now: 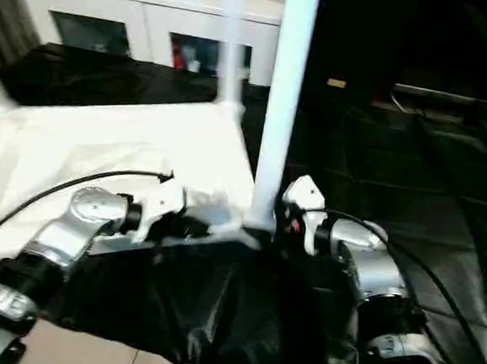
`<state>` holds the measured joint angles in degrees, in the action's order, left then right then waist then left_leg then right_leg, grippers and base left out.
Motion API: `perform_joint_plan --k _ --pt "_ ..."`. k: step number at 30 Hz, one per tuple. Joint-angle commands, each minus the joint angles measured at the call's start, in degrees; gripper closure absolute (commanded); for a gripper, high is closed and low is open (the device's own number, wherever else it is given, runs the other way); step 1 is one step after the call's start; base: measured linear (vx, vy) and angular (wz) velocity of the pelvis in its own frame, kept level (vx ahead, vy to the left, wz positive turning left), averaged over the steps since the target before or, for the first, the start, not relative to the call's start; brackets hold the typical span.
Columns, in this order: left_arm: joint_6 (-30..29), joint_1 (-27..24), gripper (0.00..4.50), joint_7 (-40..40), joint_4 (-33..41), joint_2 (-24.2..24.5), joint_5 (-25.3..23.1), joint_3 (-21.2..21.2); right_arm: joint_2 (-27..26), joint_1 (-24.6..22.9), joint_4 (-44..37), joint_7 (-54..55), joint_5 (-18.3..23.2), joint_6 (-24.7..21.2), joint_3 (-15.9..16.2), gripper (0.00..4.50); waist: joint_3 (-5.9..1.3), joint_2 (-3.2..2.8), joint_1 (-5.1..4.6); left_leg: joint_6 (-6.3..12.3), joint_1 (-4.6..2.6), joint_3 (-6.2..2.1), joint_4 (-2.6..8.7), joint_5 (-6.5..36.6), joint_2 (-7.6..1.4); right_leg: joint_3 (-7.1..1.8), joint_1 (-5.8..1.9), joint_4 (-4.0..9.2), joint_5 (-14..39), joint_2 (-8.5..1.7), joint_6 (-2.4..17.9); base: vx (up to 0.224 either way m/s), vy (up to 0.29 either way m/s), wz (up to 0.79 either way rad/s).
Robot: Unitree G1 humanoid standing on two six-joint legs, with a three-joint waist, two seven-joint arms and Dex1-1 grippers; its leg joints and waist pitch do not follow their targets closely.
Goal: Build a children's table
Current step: Rotate leg to tighten
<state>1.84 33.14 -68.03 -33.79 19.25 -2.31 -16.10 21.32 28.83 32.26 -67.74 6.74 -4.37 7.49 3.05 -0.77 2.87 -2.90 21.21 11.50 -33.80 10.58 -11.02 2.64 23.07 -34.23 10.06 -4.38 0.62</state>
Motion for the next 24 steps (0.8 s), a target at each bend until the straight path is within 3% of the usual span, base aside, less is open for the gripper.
perform_joint_plan --k 1,4,10,16,19,22,24 --pt "0.71 -0.01 4.5 -0.55 2.07 0.06 0.53 -0.44 -0.17 -0.82 -1.28 -3.09 0.7 -0.57 2.48 1.05 -3.64 0.11 0.02 3.0 -1.11 -0.93 3.93 13.99 -2.65 -2.05 -2.29 3.94 13.6 -3.46 14.34 0.0 0.0 0.0" --pt "0.92 -0.12 4.5 -1.64 2.18 0.84 0.88 -0.35 0.26 -1.15 -2.33 -4.47 1.01 -1.26 2.92 1.24 -3.79 0.41 0.26 2.66 -1.01 -0.95 3.91 12.86 -2.59 -2.09 -2.45 3.61 11.91 -3.5 14.41 0.0 0.0 0.0" --pt "0.55 -0.54 4.5 -3.14 2.68 1.84 1.24 -0.61 0.9 -1.86 -4.11 -7.12 1.18 -1.96 4.06 1.75 -3.89 0.34 0.55 3.84 -0.9 -0.8 3.67 10.5 -2.54 -2.07 -2.51 3.35 8.76 -3.51 15.01 0.0 0.0 0.0" --pt "-0.62 -0.37 4.5 -0.05 2.13 1.05 0.04 -0.56 0.36 -2.8 -4.86 -6.64 1.52 -2.59 4.24 2.18 -3.67 0.3 0.5 2.85 -1.0 -0.86 3.9 12.63 -2.57 -2.11 -2.4 3.77 12.46 -3.51 14.06 0.0 0.0 0.0" --pt "-1.83 0.58 4.5 5.24 0.71 -1.5 -0.78 0.2 -2.91 -3.35 -3.02 0.88 0.41 -2.0 2.5 2.36 -3.5 0.32 0.4 1.91 -1.18 -0.94 4.03 13.84 -2.55 -2.24 -2.12 4.13 15.1 -3.65 13.44 0.0 0.0 0.0" --pt "-2.48 1.49 4.5 9.66 -0.59 -3.7 -1.84 0.28 -6.49 -2.85 0.22 10.93 -1.4 -1.32 0.64 2.46 -3.3 0.41 -0.17 0.55 -1.26 -1.28 4.28 16.46 -2.29 -2.16 -2.0 4.82 21.48 -3.75 11.28 0.0 0.0 0.0" --pt "-2.99 2.17 4.5 12.49 -1.71 -5.36 -2.44 0.23 -8.77 -2.64 1.65 16.34 -2.07 -1.51 -0.24 2.53 -3.02 0.38 -0.67 -0.59 -1.6 -1.42 4.38 18.99 -2.13 -2.09 -1.52 5.34 25.69 -3.66 10.02 0.0 0.0 0.0"
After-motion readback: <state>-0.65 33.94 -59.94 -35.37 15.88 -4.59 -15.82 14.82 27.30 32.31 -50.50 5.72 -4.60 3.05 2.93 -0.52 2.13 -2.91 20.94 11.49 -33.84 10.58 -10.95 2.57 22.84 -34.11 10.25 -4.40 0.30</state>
